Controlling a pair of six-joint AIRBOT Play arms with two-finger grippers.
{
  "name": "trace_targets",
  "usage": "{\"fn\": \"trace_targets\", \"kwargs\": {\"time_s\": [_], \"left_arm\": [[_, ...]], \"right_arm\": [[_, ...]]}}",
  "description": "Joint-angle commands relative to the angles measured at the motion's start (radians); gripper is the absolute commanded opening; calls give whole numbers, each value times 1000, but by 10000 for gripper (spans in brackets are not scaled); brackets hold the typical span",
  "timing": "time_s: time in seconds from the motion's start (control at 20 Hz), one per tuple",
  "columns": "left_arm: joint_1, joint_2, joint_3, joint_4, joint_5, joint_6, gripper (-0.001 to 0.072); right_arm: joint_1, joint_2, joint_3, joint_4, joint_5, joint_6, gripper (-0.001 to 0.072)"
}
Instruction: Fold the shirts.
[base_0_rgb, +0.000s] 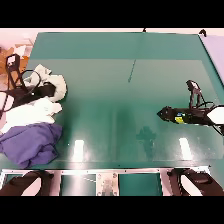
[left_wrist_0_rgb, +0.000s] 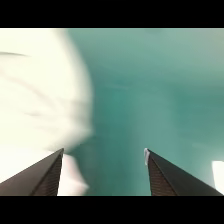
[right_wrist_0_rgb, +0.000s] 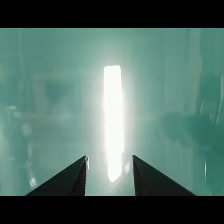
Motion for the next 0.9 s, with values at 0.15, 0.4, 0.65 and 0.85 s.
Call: {"fn": "trace_targets", "kwargs": {"time_s": [0.15, 0.4, 0.65, 0.85], "left_arm": [[204, -438, 155, 145, 225, -10, 720], [204, -655, 338, 146, 93, 11, 626], [203, -661, 417, 148, -97, 76, 26], [134, -634, 723, 36, -336, 113, 26]], "right_arm": [[-1, -75, 0, -3, -136, 2, 374], [0, -124, 0, -3, -136, 2, 372], [-1, -124, 2, 5, -135, 2, 369], [-37, -124, 55, 5, -21, 2, 239]]}}
